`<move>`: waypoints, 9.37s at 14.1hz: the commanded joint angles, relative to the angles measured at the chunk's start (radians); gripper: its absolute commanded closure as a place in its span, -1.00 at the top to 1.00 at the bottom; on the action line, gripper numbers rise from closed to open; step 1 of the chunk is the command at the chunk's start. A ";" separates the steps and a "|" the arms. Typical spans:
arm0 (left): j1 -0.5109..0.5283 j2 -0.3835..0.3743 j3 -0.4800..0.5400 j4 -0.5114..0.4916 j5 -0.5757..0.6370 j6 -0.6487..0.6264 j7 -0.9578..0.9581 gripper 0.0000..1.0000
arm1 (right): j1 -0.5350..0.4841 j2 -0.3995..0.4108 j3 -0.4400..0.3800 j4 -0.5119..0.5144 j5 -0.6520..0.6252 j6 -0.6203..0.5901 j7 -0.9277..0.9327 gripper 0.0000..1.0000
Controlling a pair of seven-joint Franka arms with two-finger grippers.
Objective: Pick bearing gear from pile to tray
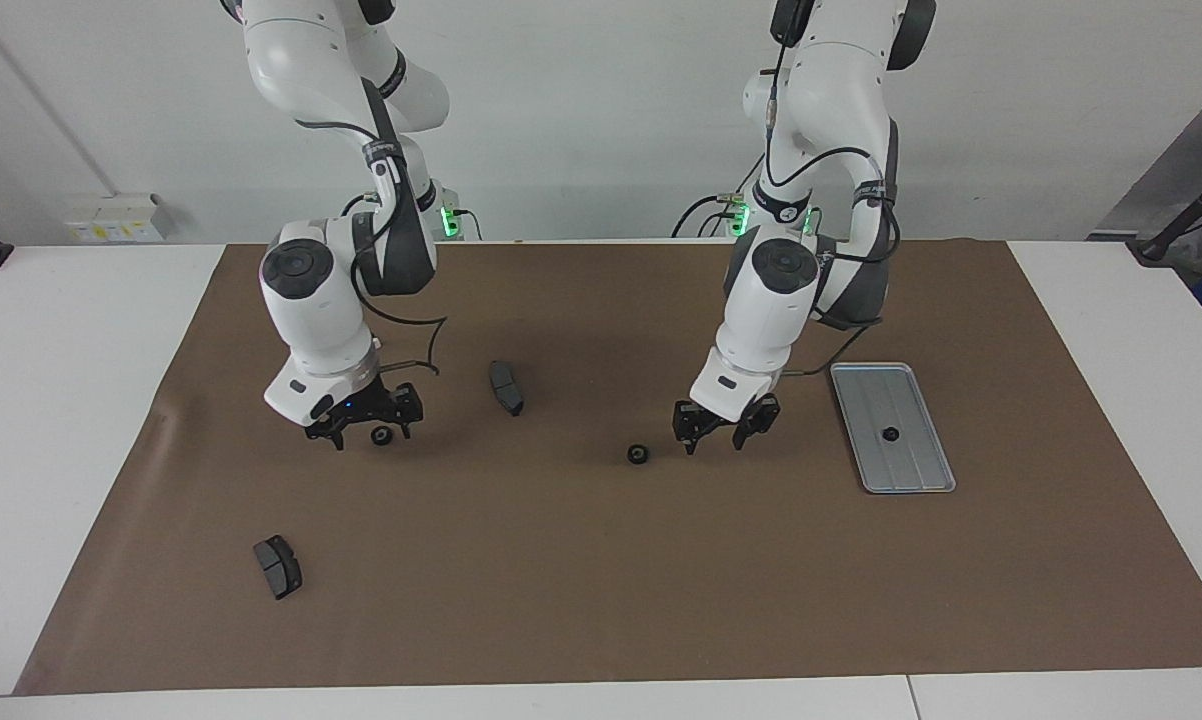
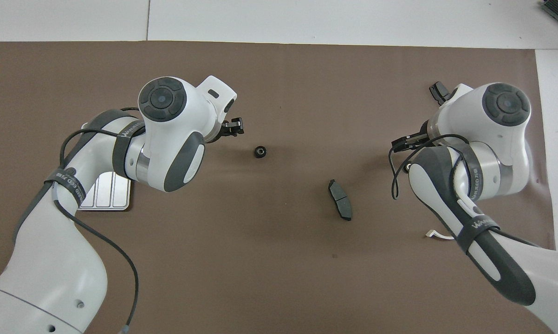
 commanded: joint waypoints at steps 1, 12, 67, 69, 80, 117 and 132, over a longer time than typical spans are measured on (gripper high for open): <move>-0.051 0.073 0.019 0.097 -0.024 -0.034 -0.037 0.38 | -0.029 -0.045 0.018 -0.143 0.025 0.122 -0.046 1.00; -0.161 0.154 0.026 0.108 -0.007 0.035 -0.051 0.51 | -0.029 -0.042 0.018 -0.204 0.039 0.144 -0.073 0.54; 0.471 -0.292 0.032 -0.487 0.021 -0.054 0.798 -0.66 | 0.443 0.372 0.151 0.386 -0.041 0.208 1.246 -0.03; 0.471 -0.298 0.032 -0.501 0.021 -0.040 0.800 -0.36 | 0.445 0.371 0.150 0.385 -0.046 0.198 1.249 1.00; 0.278 -0.278 0.024 -0.380 0.016 -0.037 0.465 0.43 | 0.144 0.089 0.153 0.334 -0.267 -0.144 0.850 1.00; -0.124 0.056 0.032 -0.042 0.002 0.063 -0.010 0.41 | 0.011 -0.310 -0.139 0.365 0.031 -0.806 0.101 1.00; -0.155 0.048 0.032 -0.080 0.048 0.063 -0.008 0.26 | 0.009 -0.319 -0.134 0.354 0.042 -0.799 0.104 1.00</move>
